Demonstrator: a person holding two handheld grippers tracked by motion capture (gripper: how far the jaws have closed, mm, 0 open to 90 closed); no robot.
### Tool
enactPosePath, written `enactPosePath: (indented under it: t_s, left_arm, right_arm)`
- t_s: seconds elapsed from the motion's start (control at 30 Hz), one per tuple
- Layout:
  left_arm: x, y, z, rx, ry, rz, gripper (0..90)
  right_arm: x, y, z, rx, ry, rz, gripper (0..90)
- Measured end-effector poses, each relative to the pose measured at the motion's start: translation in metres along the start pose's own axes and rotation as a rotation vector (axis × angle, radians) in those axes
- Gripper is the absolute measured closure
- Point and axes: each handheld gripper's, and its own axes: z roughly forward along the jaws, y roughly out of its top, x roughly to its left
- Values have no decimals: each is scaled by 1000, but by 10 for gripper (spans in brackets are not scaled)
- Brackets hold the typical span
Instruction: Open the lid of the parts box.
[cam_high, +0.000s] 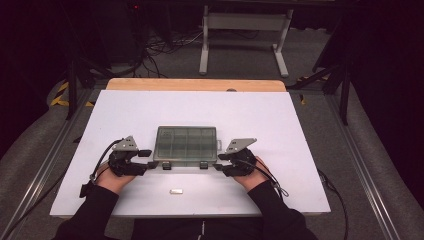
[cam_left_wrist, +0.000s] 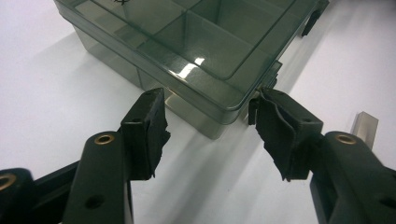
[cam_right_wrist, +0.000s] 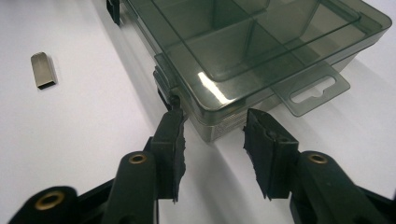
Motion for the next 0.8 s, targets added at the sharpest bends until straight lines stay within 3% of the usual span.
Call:
enactPosePath:
  t_s: [0.3,0.63,0.8]
  left_arm:
    - [2,-2,3,26,-10,-2,490]
    - [0,-2,6,52,-26,16,567]
    - [-1,-2,8,65,-14,30,607]
  right_arm:
    - [1,0,0,9,-8,-9,660]
    - [1,0,0,13,-11,-11,675]
    - [1,0,1,12,-9,-8,676]
